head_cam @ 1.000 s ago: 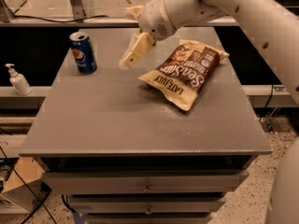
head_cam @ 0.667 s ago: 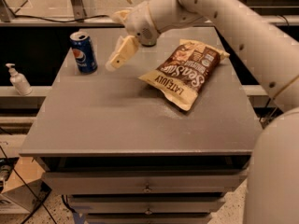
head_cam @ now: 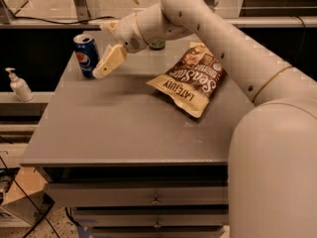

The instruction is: Pick pepsi can

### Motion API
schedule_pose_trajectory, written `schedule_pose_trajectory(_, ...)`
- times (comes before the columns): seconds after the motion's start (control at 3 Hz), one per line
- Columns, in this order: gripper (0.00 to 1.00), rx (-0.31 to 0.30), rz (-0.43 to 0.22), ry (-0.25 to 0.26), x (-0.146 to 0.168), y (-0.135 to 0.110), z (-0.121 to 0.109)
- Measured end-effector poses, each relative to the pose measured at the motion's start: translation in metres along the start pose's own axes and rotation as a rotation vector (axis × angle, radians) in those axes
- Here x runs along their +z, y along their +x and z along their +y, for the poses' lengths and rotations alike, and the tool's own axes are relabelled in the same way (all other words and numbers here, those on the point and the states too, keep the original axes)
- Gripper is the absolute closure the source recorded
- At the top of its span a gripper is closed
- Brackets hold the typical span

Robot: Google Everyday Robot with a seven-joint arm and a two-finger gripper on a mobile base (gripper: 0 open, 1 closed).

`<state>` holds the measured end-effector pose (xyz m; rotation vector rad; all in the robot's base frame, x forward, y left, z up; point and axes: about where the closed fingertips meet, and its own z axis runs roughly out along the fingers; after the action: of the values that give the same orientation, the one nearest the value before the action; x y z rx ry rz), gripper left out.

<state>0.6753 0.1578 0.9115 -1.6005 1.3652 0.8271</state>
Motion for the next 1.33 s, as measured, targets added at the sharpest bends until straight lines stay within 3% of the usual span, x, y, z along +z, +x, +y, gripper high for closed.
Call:
schedule_pose_trajectory(0.67, 0.0, 0.028, -0.068, -0.047, 0.046, 0.006, -0.017)
schedule_pose_trajectory(1.0, 0.16, 0.04, -0.091, -0.063, 0.061, 0.009, -0.024)
schedule_pose_trajectory(1.33, 0.39, 0.057, -0.109, -0.058, 0.069, 0.014, -0.028)
